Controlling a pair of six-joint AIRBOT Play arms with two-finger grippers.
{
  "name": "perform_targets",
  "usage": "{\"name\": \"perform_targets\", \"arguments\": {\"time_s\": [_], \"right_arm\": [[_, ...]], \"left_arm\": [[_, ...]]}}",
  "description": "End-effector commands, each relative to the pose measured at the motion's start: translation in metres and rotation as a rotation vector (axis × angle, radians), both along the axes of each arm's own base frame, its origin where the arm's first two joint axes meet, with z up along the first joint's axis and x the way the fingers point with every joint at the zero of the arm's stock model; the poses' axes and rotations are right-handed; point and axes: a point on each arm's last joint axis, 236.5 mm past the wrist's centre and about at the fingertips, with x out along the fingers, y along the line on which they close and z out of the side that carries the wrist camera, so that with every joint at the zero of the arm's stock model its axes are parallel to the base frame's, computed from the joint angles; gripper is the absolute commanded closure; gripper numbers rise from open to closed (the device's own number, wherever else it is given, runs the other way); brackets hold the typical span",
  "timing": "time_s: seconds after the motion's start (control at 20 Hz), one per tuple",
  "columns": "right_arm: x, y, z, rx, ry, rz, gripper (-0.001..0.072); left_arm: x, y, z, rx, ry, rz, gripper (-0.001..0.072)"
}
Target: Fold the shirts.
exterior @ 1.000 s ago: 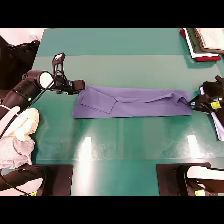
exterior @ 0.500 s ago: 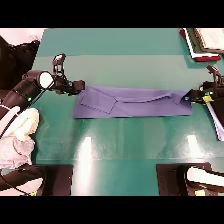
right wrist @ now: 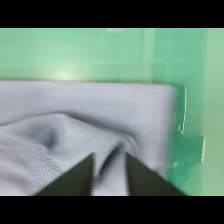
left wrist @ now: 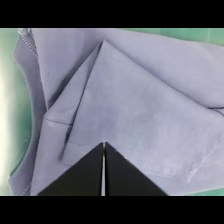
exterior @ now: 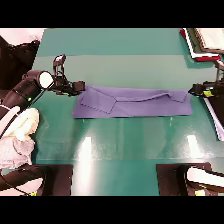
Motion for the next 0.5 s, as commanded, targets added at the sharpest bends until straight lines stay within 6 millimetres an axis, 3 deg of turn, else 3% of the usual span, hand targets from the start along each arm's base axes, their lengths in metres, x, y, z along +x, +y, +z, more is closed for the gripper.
{"name": "perform_targets", "arguments": {"time_s": [0.0,0.05,0.1,0.25,0.45], "right_arm": [[-0.030,-0.031,-0.009,0.059,0.081,-0.081,0.0124],[-0.039,-0.035,-0.016,0.081,0.115,-0.083,0.0023],[-0.047,-0.034,-0.024,0.119,0.151,-0.084,0.0010],[-0.057,-0.013,-0.045,0.271,0.212,-0.007,0.0010],[-0.054,-0.007,-0.064,0.383,0.298,0.041,0.0011]], "left_arm": [[-0.001,0.000,0.000,-0.001,0.006,0.000,0.0674],[0.000,0.000,0.000,-0.003,0.003,0.001,0.0674],[0.000,-0.001,0.000,-0.005,0.000,0.002,0.0674],[0.000,-0.002,0.001,-0.013,0.004,0.003,0.0674],[-0.002,-0.003,0.000,-0.015,0.014,0.002,0.0674]]}}
